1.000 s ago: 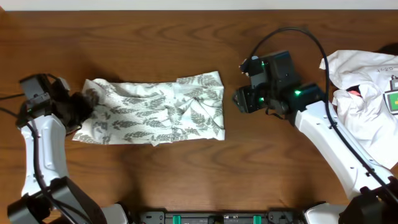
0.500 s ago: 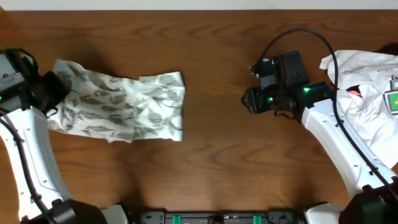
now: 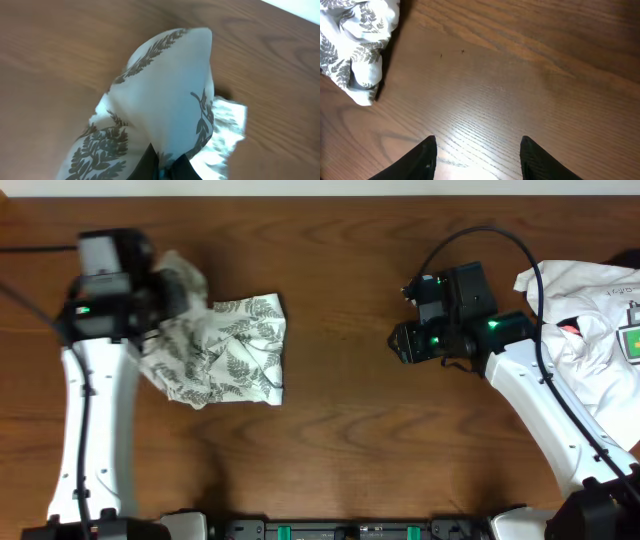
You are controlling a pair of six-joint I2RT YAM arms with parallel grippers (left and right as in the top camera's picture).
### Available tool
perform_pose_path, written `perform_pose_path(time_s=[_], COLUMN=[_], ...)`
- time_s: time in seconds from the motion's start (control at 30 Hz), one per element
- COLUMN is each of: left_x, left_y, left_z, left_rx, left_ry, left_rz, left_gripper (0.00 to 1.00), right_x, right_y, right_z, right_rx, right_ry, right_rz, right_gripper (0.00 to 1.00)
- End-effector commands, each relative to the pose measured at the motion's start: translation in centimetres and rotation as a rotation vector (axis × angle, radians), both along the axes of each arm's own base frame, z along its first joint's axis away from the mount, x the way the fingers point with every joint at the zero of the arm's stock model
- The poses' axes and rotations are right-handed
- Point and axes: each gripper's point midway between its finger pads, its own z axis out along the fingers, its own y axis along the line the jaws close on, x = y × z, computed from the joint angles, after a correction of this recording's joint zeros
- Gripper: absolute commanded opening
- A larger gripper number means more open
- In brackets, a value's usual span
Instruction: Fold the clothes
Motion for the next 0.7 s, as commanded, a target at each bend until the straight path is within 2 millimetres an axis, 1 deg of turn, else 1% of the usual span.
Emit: perform_pose_path(time_s=[0.0, 0.07, 0.13, 0.33, 0.4, 0.5, 0.67], left_x=[1.0, 1.2, 1.4, 1.7, 1.5, 1.3, 1.3], left_y=[-2.8, -4.5, -6.3, -9.3, -10.0, -10.6, -10.6], left_z=[0.0, -1.2, -3.1, -8.3, -9.5, -10.2, -9.7], left_rx=[0.037, 0.044, 0.037, 0.038, 0.044, 0.049, 0.048], left_ry=[-0.003, 0.027, 0.078, 0.215, 0.248, 0.271, 0.259], left_rz=[-0.045, -0.086, -0.117, -0.168, -0.185, -0.202, -0.203], left_gripper=[0.06, 0.06, 0.06, 0.06, 0.06, 0.06, 0.06], right_x=[-0.1, -0.2, -0.3, -0.4, -0.5, -0.5, -0.5], right_y=[0.1, 0.1, 0.1, 0.0, 0.0, 0.0, 0.0], right_z=[0.5, 0.4, 0.3, 0.3, 0.3, 0.3, 0.3], right_rx=[0.007, 0.005, 0.004, 0.001, 0.001, 0.0, 0.0], right_ry=[-0.007, 0.0, 0.003, 0.009, 0.01, 0.009, 0.009], right_rz=[0.015, 0.015, 0.015, 0.015, 0.016, 0.018, 0.018], right_gripper=[0.52, 0.52, 0.52, 0.52, 0.52, 0.52, 0.52])
